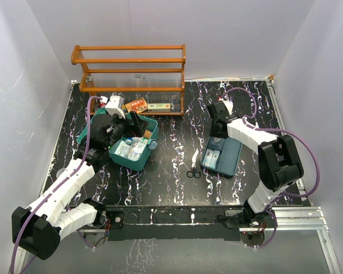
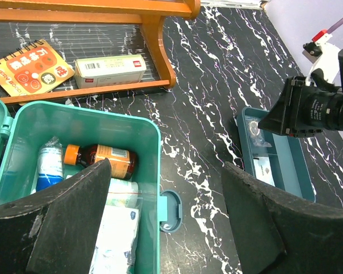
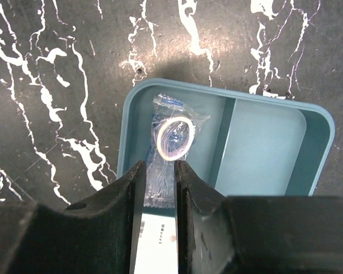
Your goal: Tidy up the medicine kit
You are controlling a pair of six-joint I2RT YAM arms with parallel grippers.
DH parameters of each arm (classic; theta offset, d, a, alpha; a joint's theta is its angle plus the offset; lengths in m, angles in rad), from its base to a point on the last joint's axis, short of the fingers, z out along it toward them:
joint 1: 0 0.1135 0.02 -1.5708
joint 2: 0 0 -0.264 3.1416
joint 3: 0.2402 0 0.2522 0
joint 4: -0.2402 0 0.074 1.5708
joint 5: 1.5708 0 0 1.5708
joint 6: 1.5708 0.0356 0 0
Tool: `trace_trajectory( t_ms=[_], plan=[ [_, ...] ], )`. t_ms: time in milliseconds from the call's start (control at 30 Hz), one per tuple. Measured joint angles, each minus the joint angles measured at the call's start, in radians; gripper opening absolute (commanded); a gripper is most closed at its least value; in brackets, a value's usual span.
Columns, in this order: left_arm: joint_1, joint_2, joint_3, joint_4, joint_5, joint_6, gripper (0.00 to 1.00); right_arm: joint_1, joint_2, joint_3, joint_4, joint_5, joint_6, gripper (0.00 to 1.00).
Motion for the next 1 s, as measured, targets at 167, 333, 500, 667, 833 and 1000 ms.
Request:
trace_trajectory(
  t_ms=[167, 333, 500, 667, 833, 1000],
  plan=[
    [0.0, 0.005, 0.0, 0.001, 0.007, -0.002, 0.77, 0.0, -0.013, -0.008, -0.017, -0.039, 0.015, 0.22],
    [0.0, 0.007, 0.0, 0.001, 0.01, -0.004, 0.77, 0.0, 0.016, -0.013, -0.022, -0.055, 0.019, 0.21],
    [0.0, 0.007, 0.0, 0.001, 0.01, -0.004, 0.77, 0.0, 0.059, -0.013, -0.026, -0.061, 0.019, 0.21],
    [0.0, 0.007, 0.0, 0.001, 0.01, -0.004, 0.77, 0.0, 0.089, -0.012, -0.024, -0.062, 0.019, 0.21],
    [0.0, 0.007, 0.0, 0.0, 0.01, -0.004, 0.77, 0.0, 0.096, -0.001, -0.034, -0.062, 0.018, 0.23],
    [0.0, 0.007, 0.0, 0.0, 0.01, -0.004, 0.77, 0.0, 0.063, 0.005, -0.075, -0.063, 0.019, 0.28]
  ],
)
